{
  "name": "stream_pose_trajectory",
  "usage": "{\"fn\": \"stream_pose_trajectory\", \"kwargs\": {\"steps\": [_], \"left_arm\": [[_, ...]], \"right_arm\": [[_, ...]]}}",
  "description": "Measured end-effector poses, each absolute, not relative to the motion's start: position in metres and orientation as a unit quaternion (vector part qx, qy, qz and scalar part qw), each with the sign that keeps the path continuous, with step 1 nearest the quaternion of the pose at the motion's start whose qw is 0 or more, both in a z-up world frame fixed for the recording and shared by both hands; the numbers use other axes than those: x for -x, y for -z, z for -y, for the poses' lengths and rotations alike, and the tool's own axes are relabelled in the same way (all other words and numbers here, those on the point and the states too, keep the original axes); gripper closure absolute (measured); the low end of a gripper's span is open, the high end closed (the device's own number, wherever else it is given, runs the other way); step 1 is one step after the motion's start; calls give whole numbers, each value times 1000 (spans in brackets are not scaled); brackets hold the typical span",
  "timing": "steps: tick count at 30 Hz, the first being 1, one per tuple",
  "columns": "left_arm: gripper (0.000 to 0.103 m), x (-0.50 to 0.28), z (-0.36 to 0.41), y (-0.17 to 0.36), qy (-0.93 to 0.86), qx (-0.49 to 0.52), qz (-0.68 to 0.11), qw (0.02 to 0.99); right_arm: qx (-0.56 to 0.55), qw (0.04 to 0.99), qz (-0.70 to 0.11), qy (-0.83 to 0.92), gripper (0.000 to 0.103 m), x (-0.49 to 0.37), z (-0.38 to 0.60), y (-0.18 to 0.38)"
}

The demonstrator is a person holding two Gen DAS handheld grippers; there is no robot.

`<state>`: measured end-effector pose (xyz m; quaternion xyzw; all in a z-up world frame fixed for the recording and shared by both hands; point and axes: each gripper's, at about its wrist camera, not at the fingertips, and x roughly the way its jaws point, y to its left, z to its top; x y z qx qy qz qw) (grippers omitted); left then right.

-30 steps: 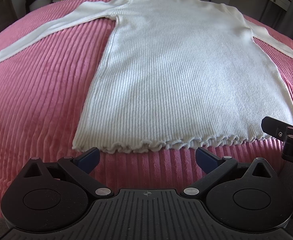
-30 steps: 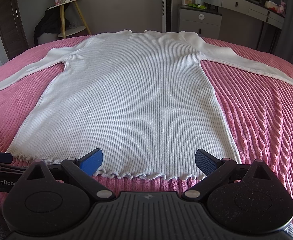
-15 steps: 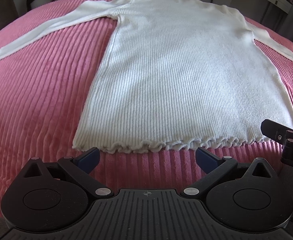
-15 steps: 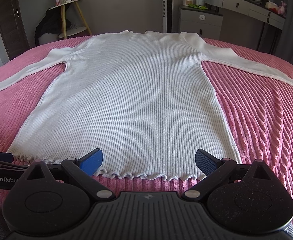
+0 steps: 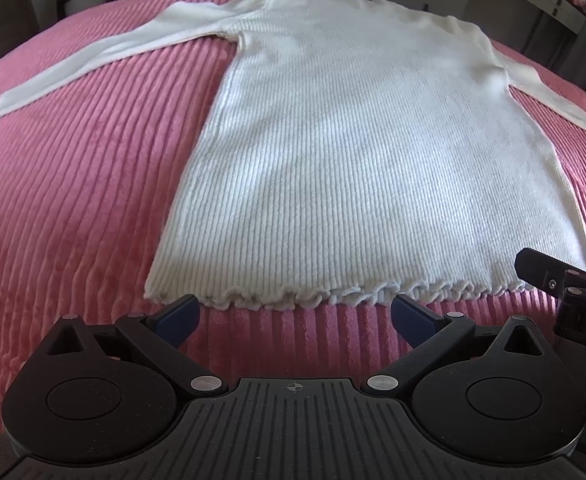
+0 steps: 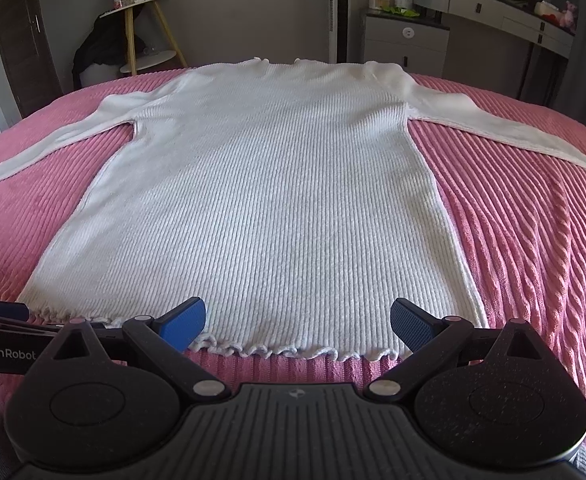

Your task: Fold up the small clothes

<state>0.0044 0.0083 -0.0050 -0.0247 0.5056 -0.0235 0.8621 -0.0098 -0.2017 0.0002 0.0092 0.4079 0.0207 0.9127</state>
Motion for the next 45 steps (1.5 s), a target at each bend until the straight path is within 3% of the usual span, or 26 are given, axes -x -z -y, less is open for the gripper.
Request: {"fn": "stream_pose_trajectory", "kwargs": {"steps": [24, 31, 39, 43, 45], "left_arm": [[0, -26, -12, -4, 8, 41, -498, 866], [0, -80, -2, -22, -19, 30, -441, 897], [0, -151, 8, 6, -52, 69, -416, 905], [0, -174, 16, 24, -61, 65, -422, 902], [0, -175, 17, 28, -60, 53, -407, 910]], "right_arm": [[-124, 893, -428, -67, 4, -21, 236, 3], [-225, 852, -462, -103, 4, -90, 276, 31], [-388, 813, -414, -134, 4, -101, 323, 62], [-383, 802, -423, -176, 5, -109, 335, 59], [-378, 822, -389, -172, 12, -109, 356, 47]]}}
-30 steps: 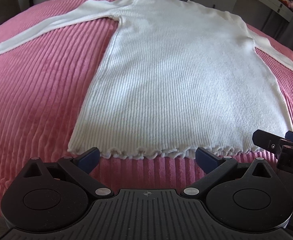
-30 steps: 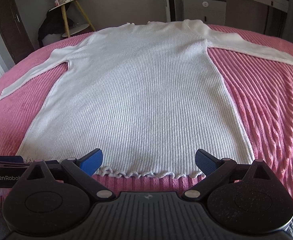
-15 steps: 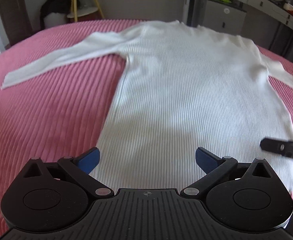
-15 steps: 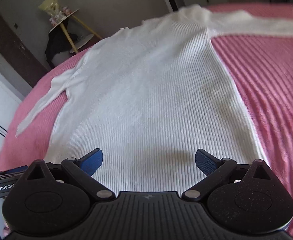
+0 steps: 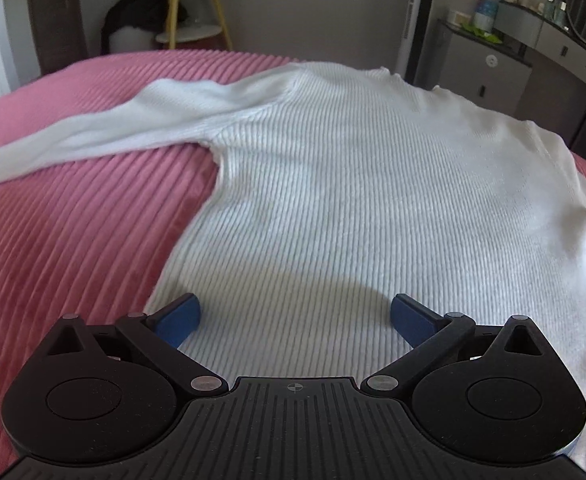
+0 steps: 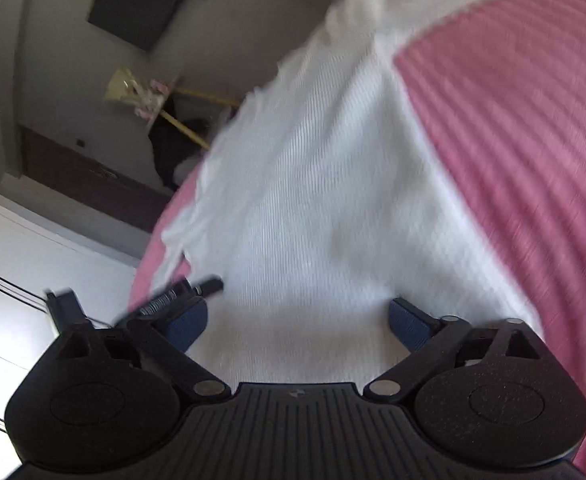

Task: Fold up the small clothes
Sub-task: 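Move the right tool to a sleeve cuff and close on it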

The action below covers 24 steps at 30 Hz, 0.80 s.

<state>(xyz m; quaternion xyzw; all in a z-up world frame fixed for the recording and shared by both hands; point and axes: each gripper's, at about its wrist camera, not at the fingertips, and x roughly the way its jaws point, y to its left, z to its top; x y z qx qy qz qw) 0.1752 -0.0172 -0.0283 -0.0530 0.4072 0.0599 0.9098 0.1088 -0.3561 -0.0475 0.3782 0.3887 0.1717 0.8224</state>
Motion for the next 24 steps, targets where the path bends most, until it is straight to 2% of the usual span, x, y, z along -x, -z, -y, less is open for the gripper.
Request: {"fn": "stream_pose_trajectory", "kwargs": {"steps": [4, 5, 6, 8, 11, 17, 19, 20, 24], "left_arm": [[0, -172, 10, 33, -50, 67, -389, 917], [0, -172, 9, 35, -53, 75, -385, 918], [0, -172, 8, 35, -57, 82, -381, 919], [0, -174, 8, 36, -62, 83, -379, 920], [0, -174, 14, 38, -69, 63, -375, 922], [0, -172, 13, 41, -75, 73, -362, 926], [0, -173, 12, 41, -72, 73, -363, 926], [0, -173, 12, 41, -71, 75, -364, 926], [0, -173, 12, 40, -61, 58, -368, 926]], "right_arm": [[-339, 897, -281, -33, 15, -113, 444, 16], [-339, 903, -265, 8, 29, -119, 474, 13], [-342, 903, -256, 50, 49, -126, 503, 12], [-359, 888, -247, 144, 67, -136, 551, 16], [-404, 855, -225, 235, 67, -141, 604, 22], [-480, 805, -197, 288, 67, -155, 655, 43], [-484, 802, -192, 293, 80, -160, 662, 48], [-481, 801, -197, 298, 97, -163, 664, 50], [-426, 830, -193, 306, 97, -169, 646, 30]]}}
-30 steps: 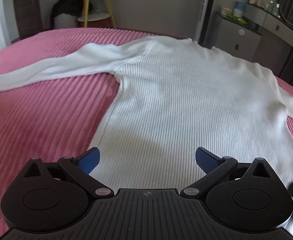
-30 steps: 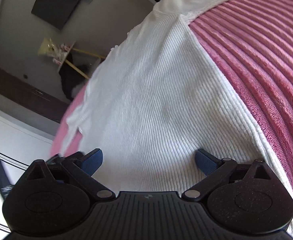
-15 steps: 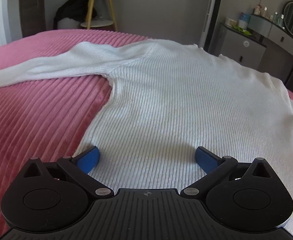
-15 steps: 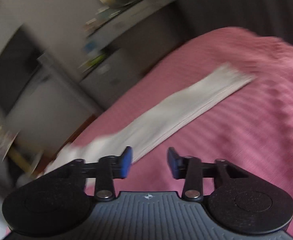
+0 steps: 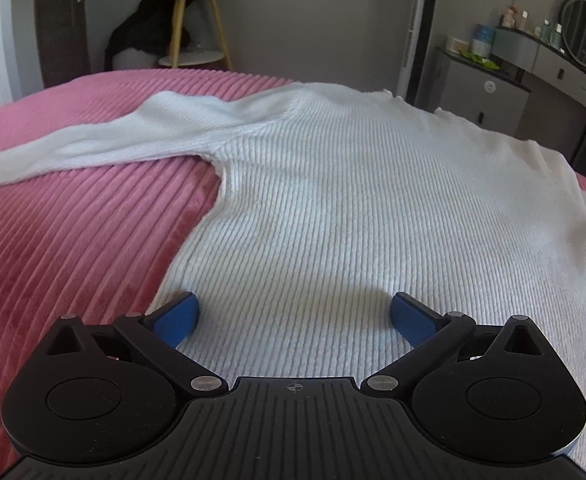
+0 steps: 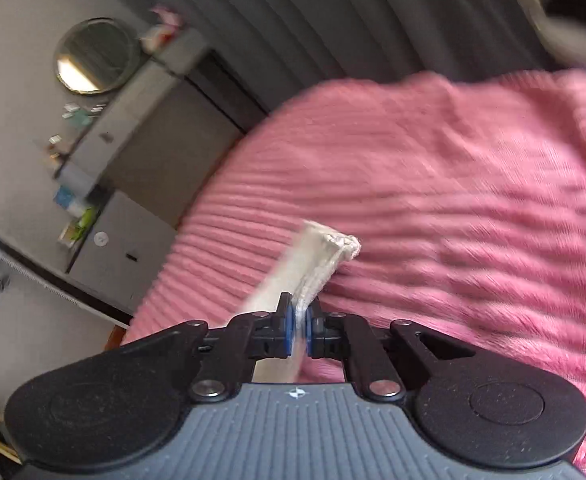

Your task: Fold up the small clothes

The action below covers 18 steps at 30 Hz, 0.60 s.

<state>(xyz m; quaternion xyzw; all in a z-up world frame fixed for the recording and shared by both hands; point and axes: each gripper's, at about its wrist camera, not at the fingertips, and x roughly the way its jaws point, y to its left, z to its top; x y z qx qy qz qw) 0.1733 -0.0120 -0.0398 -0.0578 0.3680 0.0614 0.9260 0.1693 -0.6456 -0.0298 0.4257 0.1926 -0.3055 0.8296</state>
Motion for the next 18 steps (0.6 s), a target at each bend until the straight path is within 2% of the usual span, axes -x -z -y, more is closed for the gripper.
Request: {"fn": "stream_pose_trajectory", "kwargs": {"steps": [5, 10, 13, 18], "left_arm": [[0, -171, 20, 36, -63, 25, -367, 928], [0, -167, 8, 27, -41, 51, -369, 927], [0, -162, -2, 18, -34, 64, -351, 934], [0, -160, -24, 10, -26, 80, -330, 940]], "right_arm": [[-258, 927, -160, 221, 97, -202, 560, -47], [-171, 973, -135, 71, 97, -232, 441, -96], [-127, 980, -155, 8, 97, -254, 368, -95], [-67, 974, -214, -41, 97, -285, 262, -51]]}}
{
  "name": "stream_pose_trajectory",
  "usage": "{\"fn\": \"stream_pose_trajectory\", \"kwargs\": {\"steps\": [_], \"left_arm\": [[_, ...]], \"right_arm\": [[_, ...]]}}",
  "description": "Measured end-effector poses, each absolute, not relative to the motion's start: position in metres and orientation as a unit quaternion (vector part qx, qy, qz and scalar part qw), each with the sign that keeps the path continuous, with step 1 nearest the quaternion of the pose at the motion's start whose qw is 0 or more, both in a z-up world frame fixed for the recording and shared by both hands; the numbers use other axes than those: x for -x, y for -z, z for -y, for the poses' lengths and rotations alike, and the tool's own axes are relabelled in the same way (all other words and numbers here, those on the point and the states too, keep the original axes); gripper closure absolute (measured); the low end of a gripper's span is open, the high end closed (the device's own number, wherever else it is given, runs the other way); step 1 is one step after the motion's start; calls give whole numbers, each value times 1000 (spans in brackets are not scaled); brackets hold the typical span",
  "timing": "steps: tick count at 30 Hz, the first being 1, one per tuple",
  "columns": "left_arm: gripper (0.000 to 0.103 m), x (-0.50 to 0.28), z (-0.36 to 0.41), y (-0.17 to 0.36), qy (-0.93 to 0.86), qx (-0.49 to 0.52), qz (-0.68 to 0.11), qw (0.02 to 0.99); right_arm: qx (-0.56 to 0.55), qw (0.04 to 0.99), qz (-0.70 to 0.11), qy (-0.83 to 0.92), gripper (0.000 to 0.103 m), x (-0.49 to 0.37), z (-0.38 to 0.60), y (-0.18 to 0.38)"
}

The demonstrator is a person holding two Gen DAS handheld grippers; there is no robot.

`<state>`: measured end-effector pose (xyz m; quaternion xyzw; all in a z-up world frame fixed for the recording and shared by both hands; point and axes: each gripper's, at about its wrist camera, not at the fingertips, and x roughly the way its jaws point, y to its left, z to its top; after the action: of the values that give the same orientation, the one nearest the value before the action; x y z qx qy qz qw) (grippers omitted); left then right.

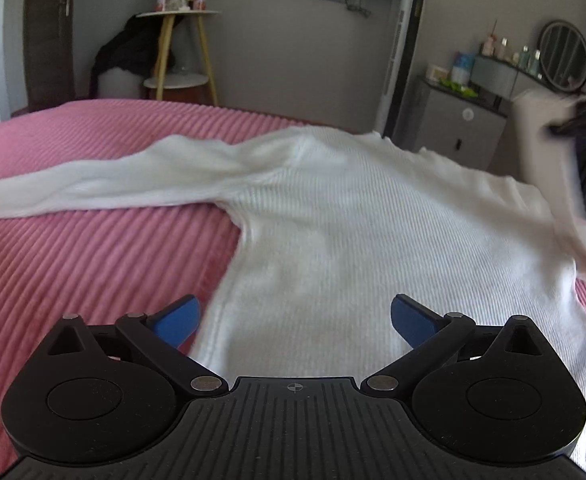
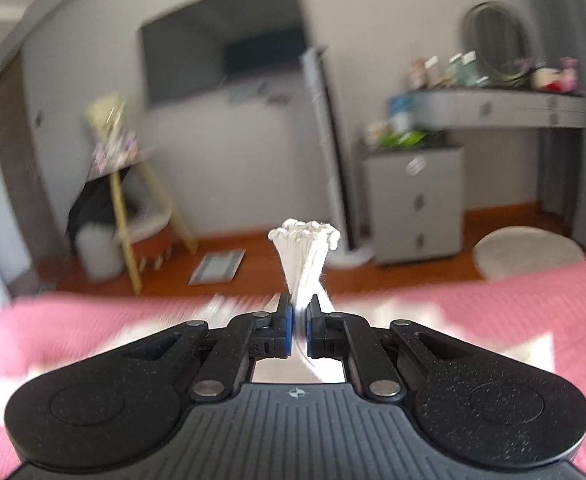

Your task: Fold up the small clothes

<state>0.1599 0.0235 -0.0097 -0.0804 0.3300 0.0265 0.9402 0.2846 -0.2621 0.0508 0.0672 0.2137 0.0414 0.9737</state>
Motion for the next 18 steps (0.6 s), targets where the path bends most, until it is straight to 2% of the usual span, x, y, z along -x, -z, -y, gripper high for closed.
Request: {"fn": "stream_pose_trajectory", "kwargs": {"steps": [8, 9, 11, 18], "left_arm": [[0, -172, -46, 22, -28, 114, -343, 932], [0, -173, -46, 23, -27, 114, -343, 932], [0, -174, -45, 25, -22, 110, -344, 932], [0, -182, -37, 25, 14, 114, -349, 930]], "right_arm": [[-40, 955, -291, -43, 95, -300, 183, 13], [-50, 949, -306, -49, 88, -305, 179, 17], [-93, 943, -315, -50, 83, -297, 188, 15], [-314, 914, -251, 47, 82, -206, 276, 30]]}}
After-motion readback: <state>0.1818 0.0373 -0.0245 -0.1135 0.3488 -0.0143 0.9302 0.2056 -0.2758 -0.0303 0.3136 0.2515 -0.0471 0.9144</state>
